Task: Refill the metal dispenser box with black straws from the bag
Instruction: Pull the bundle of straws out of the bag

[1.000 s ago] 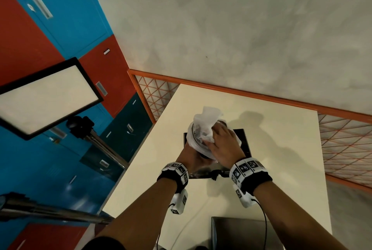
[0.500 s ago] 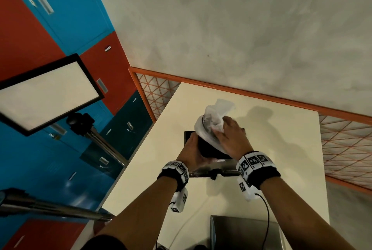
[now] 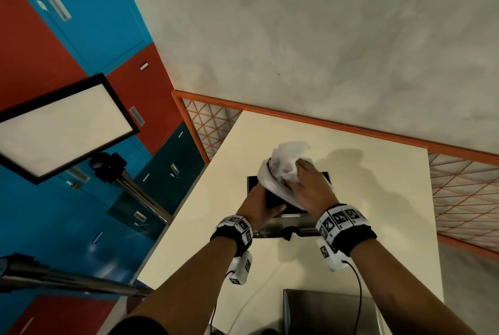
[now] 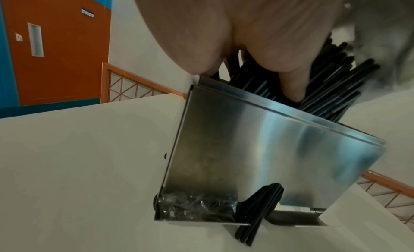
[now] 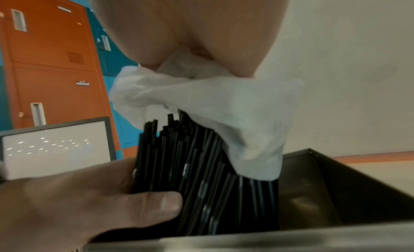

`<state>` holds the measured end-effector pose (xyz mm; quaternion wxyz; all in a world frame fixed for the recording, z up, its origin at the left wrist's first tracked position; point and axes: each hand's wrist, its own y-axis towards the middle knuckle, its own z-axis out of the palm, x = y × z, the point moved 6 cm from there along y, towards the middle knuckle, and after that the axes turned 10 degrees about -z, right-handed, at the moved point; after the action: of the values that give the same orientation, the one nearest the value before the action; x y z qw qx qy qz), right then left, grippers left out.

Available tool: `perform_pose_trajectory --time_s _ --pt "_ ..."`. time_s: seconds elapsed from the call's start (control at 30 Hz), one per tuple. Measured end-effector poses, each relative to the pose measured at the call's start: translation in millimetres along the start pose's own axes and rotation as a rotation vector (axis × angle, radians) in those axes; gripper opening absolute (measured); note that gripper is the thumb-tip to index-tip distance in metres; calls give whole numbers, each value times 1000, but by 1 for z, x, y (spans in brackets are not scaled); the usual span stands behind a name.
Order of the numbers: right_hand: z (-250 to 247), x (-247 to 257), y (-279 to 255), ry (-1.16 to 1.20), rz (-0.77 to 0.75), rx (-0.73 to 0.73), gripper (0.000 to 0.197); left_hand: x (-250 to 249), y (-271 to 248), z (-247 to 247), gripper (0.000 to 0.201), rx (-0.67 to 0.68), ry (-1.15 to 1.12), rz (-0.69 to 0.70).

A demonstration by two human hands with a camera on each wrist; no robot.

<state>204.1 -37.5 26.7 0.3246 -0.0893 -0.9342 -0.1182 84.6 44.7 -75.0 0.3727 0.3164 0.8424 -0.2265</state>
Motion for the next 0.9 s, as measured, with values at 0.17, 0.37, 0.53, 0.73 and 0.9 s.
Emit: perform_pose_trajectory --time_s 0.17,0.37,0.53,0.73,0.9 --pt "-31 -9 2 97 96 -145 27 3 1 0 60 -8 53 30" --pt "-58 -8 -3 48 105 -308 43 5 2 -1 77 4 64 -4" --pt "-49 -18 1 -47 141 -197 29 7 4 1 101 18 68 -67" --pt "-7 -41 -4 -36 203 -43 32 5 3 1 111 15 103 -47" --pt "9 -41 -5 -18 132 62 33 2 1 0 112 7 98 -29"
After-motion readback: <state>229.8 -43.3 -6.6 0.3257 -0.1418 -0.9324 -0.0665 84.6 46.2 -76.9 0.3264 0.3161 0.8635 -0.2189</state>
